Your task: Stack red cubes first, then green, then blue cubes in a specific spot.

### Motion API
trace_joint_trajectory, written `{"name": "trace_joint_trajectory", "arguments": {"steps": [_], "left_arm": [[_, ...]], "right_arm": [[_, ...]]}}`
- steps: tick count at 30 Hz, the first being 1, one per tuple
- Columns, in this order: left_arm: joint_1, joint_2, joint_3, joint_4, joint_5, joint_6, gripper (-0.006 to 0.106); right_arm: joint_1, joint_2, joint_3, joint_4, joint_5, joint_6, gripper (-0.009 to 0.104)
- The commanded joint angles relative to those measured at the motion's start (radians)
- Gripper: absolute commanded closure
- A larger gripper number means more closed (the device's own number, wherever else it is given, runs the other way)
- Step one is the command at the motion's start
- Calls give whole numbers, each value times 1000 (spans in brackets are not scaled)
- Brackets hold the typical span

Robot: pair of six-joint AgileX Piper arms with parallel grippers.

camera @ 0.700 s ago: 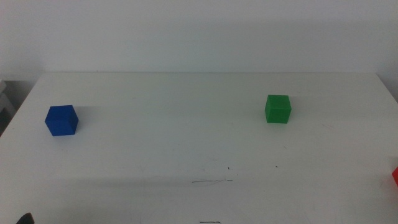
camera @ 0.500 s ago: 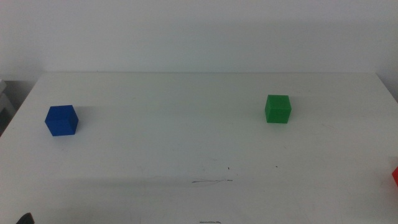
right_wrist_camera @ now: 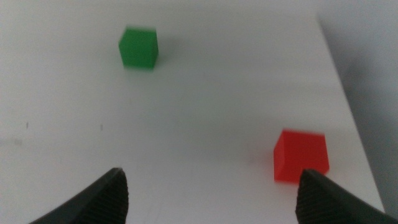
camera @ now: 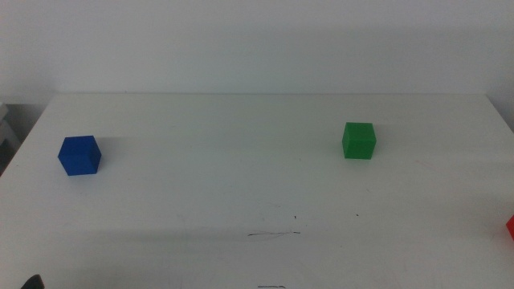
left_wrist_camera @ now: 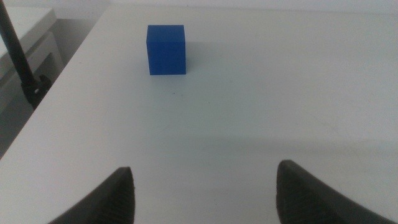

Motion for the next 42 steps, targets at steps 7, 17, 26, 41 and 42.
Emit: {"name": "trace_joint_trajectory", "arguments": {"steps": [7,17,26,41,42], "left_arm": [[0,-26,0,-4,-77,-2,26],[0,-26,0,-4,-77,-2,26],[0,-26,0,-4,-77,-2,26],[0,-26,0,-4,-77,-2,26],[0,-26,0,-4,-77,-2,26]], "right_arm": [[1,246,-225,0,205,5,1],[1,447,-359,4,478,48,1],[1,491,-359,62,496,46,1],[-8,625,-363,77,517,-47,1],[-19,645,-370,69,517,-47,1]]}}
